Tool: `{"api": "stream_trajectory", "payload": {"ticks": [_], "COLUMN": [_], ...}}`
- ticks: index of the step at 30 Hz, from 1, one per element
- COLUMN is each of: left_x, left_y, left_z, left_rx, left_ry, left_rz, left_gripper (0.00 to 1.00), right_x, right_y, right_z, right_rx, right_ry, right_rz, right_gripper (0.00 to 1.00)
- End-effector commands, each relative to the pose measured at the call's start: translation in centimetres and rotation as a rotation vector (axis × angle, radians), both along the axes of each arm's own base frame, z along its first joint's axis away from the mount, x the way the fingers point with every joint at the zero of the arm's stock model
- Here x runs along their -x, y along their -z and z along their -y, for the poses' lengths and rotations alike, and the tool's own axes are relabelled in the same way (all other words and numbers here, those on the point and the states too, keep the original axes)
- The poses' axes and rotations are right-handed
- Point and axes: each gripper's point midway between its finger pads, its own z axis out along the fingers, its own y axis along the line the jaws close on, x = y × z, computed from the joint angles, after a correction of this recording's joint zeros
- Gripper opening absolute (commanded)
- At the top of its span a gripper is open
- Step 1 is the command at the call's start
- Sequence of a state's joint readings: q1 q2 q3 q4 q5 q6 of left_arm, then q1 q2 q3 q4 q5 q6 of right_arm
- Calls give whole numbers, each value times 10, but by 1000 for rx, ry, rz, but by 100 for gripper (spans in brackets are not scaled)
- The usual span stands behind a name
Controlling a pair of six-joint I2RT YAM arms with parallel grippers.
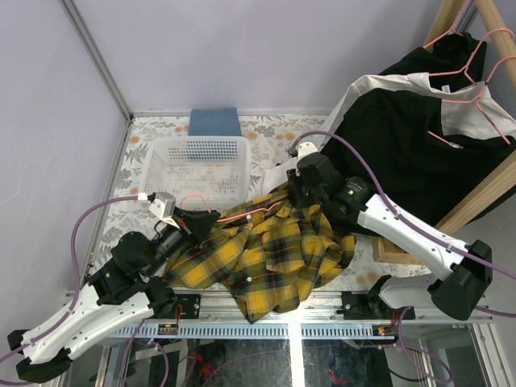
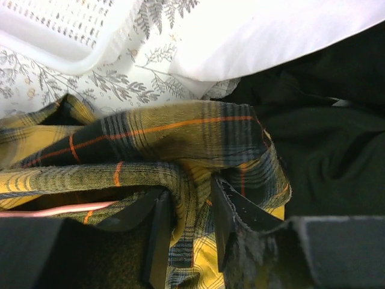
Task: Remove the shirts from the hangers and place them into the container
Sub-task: Remove the shirt from the hanger.
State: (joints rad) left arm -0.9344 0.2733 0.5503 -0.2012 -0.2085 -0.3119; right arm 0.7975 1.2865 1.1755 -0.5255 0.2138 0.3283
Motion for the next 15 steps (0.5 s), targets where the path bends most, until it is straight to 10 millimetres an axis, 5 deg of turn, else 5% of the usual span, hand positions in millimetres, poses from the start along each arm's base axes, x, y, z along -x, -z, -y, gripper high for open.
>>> {"api": "stream_trajectory", "payload": {"ticks": [1,5,9,11,15], "left_x": [12,12,7,8,14], "left_y": [-82,-88,-88,-89,-91], "left_z": [-1,-2,-21,-30,-37], "left_rx": [219,225,249,280,333], "left_ry": [51,50,-36,-61,-58], "left_rz": [187,191,183,197,233], "left_gripper": [0,0,0,0,0], "right_x": [-3,-13,-27,-26,-11], "right_y": [23,25,13,13,25], "right_z": [26,45,91,86,44], "right_rx": [120,210,371,345,195], "right_ry": [26,86,287,246,51], "right_rz": [-56,-11,91,93,9], "right_gripper": [38,42,52,54,55]}}
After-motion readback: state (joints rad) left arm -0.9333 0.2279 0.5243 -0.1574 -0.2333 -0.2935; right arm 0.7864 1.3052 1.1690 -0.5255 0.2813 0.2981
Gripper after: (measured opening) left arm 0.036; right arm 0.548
